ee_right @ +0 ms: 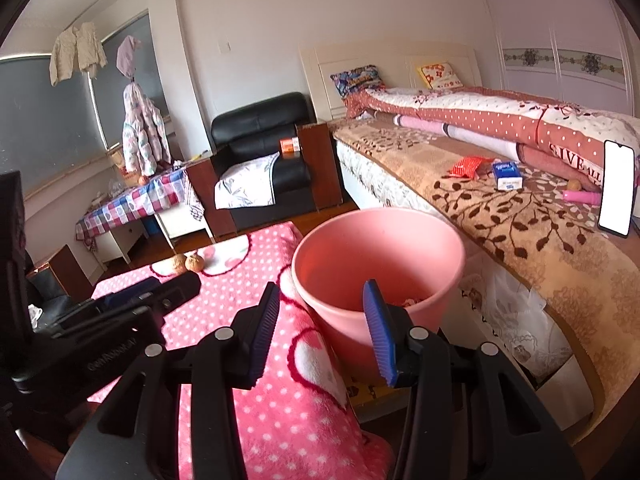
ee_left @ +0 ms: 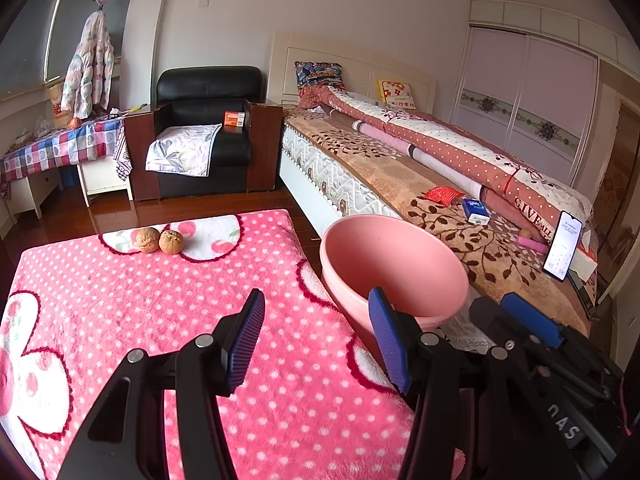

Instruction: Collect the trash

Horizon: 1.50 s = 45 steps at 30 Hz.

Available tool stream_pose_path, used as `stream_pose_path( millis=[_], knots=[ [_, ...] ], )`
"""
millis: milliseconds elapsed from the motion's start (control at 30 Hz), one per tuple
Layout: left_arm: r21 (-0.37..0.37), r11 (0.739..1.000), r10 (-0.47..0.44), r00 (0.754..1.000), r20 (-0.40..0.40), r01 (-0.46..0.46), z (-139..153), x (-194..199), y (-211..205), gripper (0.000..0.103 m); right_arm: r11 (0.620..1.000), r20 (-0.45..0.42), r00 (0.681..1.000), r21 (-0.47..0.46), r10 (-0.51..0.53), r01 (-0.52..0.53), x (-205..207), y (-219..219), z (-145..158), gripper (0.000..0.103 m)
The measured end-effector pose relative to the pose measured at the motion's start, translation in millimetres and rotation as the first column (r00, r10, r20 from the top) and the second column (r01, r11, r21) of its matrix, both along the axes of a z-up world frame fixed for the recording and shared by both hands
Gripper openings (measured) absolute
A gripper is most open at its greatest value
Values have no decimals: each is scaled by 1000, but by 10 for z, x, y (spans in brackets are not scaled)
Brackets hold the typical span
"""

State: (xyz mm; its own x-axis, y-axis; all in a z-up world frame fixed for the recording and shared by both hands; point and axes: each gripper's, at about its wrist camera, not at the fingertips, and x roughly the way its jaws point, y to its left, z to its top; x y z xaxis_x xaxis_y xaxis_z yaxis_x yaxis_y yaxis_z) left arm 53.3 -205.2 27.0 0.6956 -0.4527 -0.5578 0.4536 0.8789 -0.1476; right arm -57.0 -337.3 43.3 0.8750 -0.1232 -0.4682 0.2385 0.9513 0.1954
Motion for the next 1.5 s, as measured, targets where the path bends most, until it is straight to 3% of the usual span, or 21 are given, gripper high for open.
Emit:
stream_pose_path(
  millis=[1500],
  knots=[
    [11, 1000, -7, 1000, -10, 7, -59, -22, 69, 54, 1000, -14, 1000, -4, 8, -8, -6, 65, -59, 44]
  ],
)
